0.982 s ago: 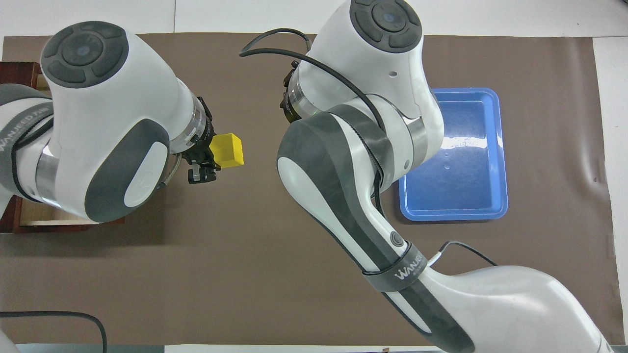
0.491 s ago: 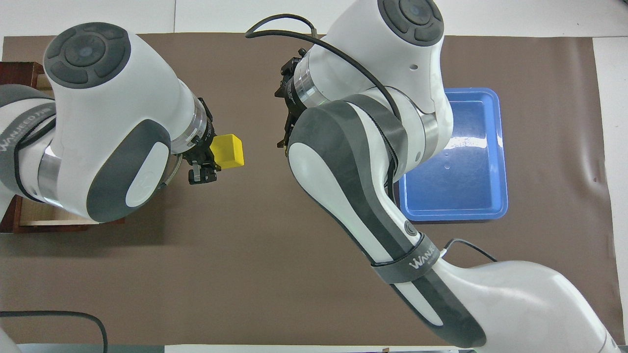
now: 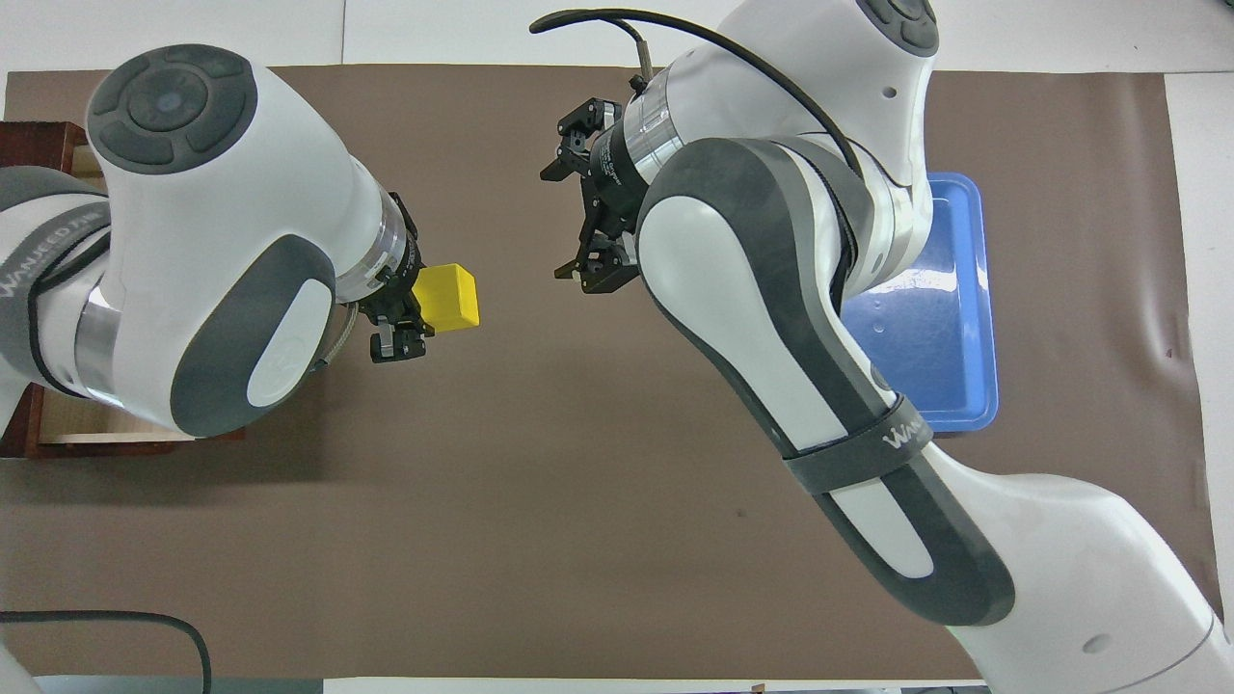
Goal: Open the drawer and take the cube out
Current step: 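Move the right gripper toward the cube held by the left gripper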
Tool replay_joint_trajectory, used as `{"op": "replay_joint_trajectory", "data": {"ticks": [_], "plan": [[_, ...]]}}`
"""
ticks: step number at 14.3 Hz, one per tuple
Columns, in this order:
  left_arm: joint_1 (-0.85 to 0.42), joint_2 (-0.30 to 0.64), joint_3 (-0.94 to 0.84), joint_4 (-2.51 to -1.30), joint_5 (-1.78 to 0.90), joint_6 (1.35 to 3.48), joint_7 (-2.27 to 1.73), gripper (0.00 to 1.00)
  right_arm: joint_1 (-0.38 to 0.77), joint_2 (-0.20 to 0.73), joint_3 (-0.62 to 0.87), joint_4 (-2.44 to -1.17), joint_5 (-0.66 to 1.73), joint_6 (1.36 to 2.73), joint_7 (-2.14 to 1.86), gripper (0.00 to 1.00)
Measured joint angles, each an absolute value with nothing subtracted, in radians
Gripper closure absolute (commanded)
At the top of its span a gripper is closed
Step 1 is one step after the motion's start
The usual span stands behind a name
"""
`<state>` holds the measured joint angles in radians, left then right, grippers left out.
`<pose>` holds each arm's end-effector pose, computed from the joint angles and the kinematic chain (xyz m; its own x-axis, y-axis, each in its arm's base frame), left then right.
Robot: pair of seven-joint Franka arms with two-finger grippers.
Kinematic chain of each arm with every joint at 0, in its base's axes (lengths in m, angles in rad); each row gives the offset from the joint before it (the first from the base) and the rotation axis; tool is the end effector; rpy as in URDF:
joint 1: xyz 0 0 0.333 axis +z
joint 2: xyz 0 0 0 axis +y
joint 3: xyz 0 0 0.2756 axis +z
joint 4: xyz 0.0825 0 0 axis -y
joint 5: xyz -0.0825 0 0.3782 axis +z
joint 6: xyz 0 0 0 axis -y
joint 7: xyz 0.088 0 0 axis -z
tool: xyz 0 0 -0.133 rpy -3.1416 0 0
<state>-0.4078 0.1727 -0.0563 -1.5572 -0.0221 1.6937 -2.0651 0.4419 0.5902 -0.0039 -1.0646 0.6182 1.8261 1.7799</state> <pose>0.5346 -0.2685 0.4760 -0.0342 0.9994 -0.0106 0.9983 0.0337 -0.0466 0.6226 0.3606 0.4700 0.0987 -0.8021 -0.5890 -0.9927 -0.1207 -0.0020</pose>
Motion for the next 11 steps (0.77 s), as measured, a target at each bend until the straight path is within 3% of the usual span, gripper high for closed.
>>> {"op": "replay_joint_trajectory", "data": {"ticks": [11], "plan": [[-0.408, 0.173, -0.056, -1.557, -0.022, 1.698, -2.075, 1.00, 0.472, 0.618, 0.002, -1.097, 0.694, 1.873, 1.778, 0.02]]}}
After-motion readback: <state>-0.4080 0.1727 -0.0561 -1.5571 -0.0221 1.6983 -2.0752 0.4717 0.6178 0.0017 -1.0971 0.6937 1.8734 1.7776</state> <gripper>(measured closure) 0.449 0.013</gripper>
